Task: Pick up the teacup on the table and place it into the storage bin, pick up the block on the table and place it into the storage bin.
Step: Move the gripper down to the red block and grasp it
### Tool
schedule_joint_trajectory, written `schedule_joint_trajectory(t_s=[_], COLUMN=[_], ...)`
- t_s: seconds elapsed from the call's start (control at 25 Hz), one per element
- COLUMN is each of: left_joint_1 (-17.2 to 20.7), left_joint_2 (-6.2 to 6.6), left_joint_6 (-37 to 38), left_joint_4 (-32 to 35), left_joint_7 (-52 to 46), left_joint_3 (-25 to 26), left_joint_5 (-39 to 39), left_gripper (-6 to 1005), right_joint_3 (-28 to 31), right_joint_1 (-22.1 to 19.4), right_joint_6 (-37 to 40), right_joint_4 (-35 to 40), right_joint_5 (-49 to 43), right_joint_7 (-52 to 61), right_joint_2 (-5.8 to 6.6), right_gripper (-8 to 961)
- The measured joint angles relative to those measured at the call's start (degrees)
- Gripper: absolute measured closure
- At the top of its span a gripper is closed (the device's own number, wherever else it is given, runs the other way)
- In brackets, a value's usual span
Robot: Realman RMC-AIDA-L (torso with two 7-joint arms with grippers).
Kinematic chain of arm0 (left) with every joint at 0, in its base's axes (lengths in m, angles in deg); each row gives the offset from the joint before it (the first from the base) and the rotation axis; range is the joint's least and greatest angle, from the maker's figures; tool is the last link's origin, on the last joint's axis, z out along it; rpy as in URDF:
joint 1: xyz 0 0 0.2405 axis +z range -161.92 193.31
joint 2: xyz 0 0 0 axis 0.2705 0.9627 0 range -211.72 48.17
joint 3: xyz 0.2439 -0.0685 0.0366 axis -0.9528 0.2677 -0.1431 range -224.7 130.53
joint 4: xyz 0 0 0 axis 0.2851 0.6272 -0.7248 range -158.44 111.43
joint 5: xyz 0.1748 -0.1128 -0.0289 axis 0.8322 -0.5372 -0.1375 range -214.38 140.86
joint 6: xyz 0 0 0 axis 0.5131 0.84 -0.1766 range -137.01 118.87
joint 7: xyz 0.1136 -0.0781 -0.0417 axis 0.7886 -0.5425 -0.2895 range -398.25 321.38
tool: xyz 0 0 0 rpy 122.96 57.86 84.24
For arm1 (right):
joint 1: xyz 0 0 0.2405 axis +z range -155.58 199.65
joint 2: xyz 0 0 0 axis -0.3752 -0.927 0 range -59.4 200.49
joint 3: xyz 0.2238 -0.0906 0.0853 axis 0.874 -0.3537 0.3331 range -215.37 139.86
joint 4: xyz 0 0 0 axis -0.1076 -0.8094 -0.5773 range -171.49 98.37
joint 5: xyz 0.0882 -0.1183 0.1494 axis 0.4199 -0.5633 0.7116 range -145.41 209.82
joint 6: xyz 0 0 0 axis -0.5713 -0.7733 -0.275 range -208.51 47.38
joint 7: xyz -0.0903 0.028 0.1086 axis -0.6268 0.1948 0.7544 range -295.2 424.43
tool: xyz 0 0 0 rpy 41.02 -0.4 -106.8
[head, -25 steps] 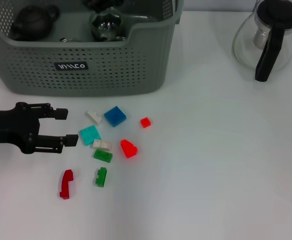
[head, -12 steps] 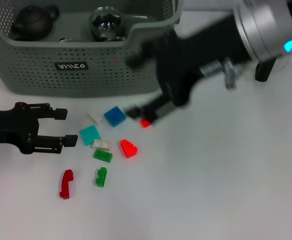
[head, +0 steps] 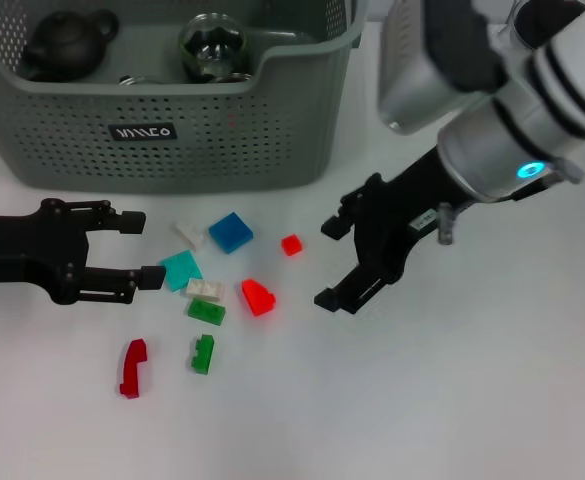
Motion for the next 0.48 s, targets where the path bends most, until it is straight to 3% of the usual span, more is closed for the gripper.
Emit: schedule_joint_trajectory(t_s=[0.2,0.32,0.48], left_joint_1=[0.02,0.04,0.08], left_joint_2=[-0.17,-0.5,-0.51], left_joint_6=[-0.02,-0.07,0.03], left_joint_4=[-0.34,-0.41,-0.43], left_joint_7=[0.0,-0.01,-0.23], left_joint_3=[0.0,-0.01,0.0], left_joint_5=[-0.1,-0.13,-0.12], left_gripper=[187,187,187], right_joint_3=[-3.13,-9.44,-14.04], right_joint_1=[3.06,3.45,3.16], right_joint_6=[-9.22,-17.31,-22.07], right_joint_4=[-8.74,-12.39,-13.67], right_joint_5=[0.02,3.25,6.09], right_joint_7=[-2.5,-3.61,-4.7], right_joint_2=[-0.43,-0.56,-0.59], right_gripper=[8,9,9])
